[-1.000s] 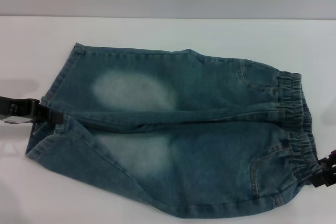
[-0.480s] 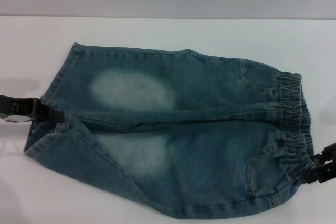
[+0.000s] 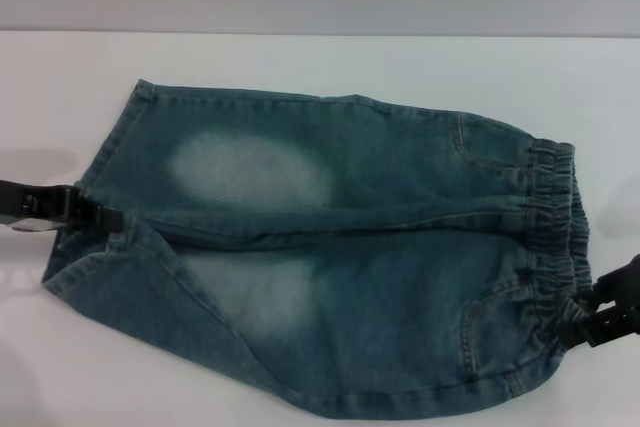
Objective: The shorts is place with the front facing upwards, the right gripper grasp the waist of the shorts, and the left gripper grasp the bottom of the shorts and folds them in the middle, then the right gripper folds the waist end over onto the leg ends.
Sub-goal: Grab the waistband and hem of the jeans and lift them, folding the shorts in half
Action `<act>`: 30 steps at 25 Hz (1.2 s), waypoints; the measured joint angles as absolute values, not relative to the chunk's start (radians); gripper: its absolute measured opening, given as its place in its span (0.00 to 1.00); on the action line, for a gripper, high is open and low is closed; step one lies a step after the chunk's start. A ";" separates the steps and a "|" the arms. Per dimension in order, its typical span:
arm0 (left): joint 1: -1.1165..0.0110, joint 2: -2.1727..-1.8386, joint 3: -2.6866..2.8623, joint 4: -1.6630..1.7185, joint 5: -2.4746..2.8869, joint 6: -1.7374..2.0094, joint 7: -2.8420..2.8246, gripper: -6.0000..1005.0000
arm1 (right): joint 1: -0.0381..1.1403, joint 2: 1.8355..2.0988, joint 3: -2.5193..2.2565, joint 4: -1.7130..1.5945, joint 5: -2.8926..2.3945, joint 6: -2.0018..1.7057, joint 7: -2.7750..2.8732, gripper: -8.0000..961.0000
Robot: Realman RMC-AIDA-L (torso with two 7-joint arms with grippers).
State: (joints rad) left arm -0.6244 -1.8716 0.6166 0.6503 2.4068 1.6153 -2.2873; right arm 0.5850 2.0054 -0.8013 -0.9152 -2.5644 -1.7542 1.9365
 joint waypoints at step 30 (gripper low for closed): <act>-0.641 -1.864 0.511 0.661 2.407 1.598 -2.294 0.02 | 0.552 1.980 -0.717 -0.826 -2.401 -1.715 1.795 0.01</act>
State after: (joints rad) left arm -0.6410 -1.8640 0.5112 0.6605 2.4068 1.5984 -2.2942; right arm 0.5524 1.9799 -0.7172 -0.8264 -2.4008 -1.7155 1.7948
